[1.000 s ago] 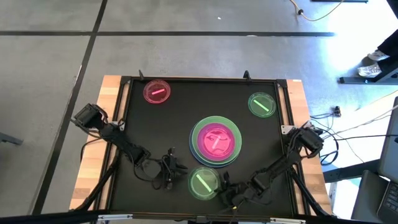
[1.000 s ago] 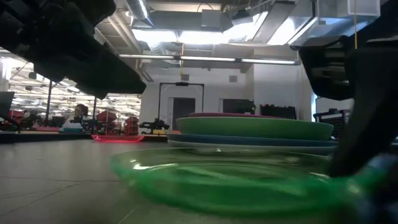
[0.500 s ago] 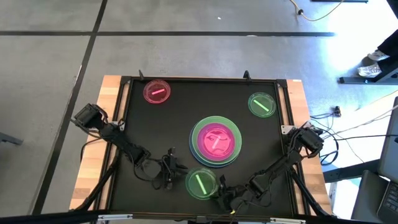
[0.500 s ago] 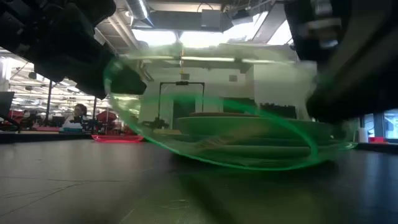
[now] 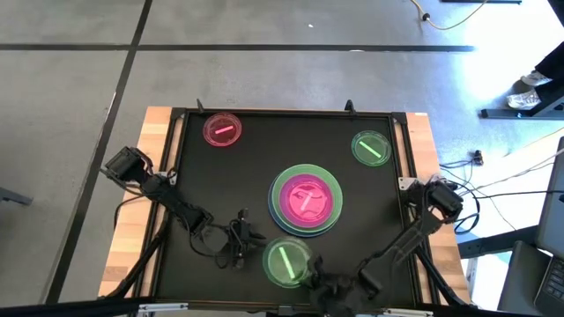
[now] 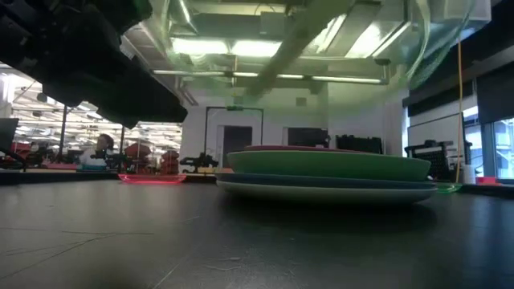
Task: Stack plastic plates
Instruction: Stack the bottom light green plate on top of the red plate
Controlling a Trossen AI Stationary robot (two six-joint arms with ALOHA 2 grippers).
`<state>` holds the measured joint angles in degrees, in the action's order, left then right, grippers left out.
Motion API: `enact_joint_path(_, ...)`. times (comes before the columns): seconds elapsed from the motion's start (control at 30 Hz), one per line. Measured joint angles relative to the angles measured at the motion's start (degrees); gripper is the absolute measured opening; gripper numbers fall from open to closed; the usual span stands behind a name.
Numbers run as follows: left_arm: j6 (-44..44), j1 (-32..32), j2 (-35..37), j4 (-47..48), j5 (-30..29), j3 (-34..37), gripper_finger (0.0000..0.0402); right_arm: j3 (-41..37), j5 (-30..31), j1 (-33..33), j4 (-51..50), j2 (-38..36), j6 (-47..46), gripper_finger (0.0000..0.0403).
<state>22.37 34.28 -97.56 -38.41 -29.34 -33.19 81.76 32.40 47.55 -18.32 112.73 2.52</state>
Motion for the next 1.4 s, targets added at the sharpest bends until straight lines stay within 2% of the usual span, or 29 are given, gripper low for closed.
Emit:
enact_joint_path(0.17,0.00,0.00,0.00,-0.04,0.01,0.00,0.0095,1.18,5.68,2.85,-7.86,-1.88,-4.24,0.0000)
enact_joint_path(0.33,0.00,0.00,0.00,-0.12,0.00,0.00,0.0095,0.77,10.86,4.34,-17.05,-4.10,-12.22,0.0001)
enact_joint_path(0.67,-0.02,0.00,0.00,-0.28,-0.12,0.00,0.0095,-0.11,15.21,0.81,-29.99,-5.03,-20.34,0.0001)
enact_joint_path(0.83,-0.02,-0.02,0.00,-0.26,-0.15,0.00,0.0095,-0.22,14.31,-3.64,-30.03,-4.98,-20.27,0.0000)
enact_joint_path(1.0,-0.02,-0.02,0.00,-0.22,-0.15,0.00,0.0095,-3.85,11.96,-8.52,-27.01,-4.92,-20.26,0.0001)
enact_joint_path(1.23,-0.02,-0.02,0.00,-0.22,-0.19,0.00,0.0095,-11.39,7.74,-13.81,-17.51,-4.88,-20.28,0.0001)
enact_joint_path(1.4,-0.02,-0.02,0.00,-0.22,-0.22,0.00,0.0095,-12.91,2.12,-16.44,-14.26,-4.88,-21.05,0.0001)
